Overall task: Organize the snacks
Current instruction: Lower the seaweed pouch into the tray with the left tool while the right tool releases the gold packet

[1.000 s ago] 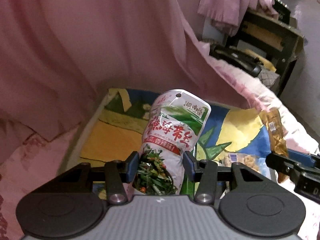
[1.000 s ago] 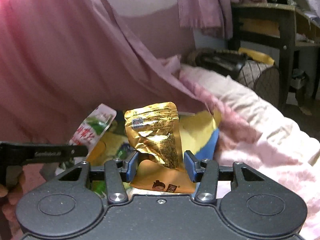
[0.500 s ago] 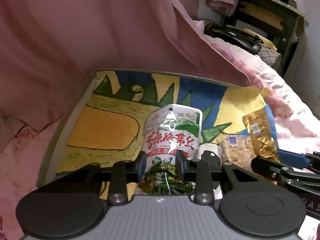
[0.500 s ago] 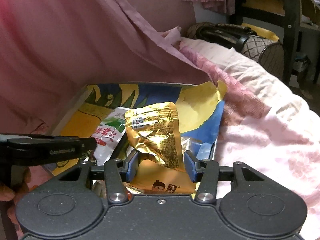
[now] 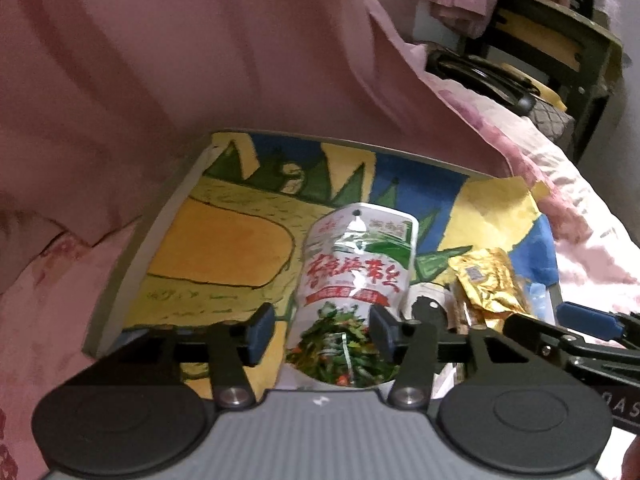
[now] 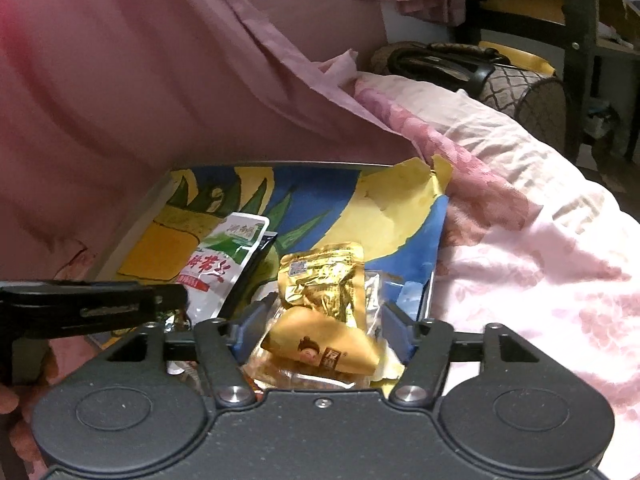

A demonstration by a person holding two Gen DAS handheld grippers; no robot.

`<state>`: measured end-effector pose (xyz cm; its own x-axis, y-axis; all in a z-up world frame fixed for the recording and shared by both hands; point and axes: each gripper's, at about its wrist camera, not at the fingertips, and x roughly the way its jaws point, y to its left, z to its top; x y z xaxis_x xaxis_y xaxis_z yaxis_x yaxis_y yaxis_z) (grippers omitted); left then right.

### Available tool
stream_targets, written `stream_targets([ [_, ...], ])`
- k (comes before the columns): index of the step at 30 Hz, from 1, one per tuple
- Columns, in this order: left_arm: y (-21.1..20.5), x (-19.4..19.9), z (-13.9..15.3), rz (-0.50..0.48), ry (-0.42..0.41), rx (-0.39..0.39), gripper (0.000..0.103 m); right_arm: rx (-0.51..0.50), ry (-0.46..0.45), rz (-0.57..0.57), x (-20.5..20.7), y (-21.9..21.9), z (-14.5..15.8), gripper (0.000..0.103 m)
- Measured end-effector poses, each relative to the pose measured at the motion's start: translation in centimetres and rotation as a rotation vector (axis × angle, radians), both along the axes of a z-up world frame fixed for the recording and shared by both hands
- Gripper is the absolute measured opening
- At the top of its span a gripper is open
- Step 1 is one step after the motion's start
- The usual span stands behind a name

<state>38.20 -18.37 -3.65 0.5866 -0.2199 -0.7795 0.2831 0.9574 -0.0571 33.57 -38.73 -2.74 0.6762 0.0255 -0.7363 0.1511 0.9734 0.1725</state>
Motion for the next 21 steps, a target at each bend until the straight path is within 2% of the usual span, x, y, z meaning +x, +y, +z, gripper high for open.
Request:
stream_targets([
  [3,0.8,-0.3,0.6,0.029,-0.014,-0.008,0.08,0.009,-0.027,-0.009,-0.3,-0.1,0.5,0.08],
  [9,2.7,-1.4,2.6,0.091,-0.069,-0.015,0.099,0.015,-0.107,0.001,-1.4,0.4,2.2,0.091],
  [14,4.8,-3.1,4.5,0.143,-0.123,-0.039,0.102,0.017,-0.2,0.03,-3.1,1.5,3.9,0.099],
  [21,8.1,-7.0,7.0,0.194,-0.223,-0.09,0.103,-0.02,-0.342,0.077,-7.2,3.7,6.8,0.102],
])
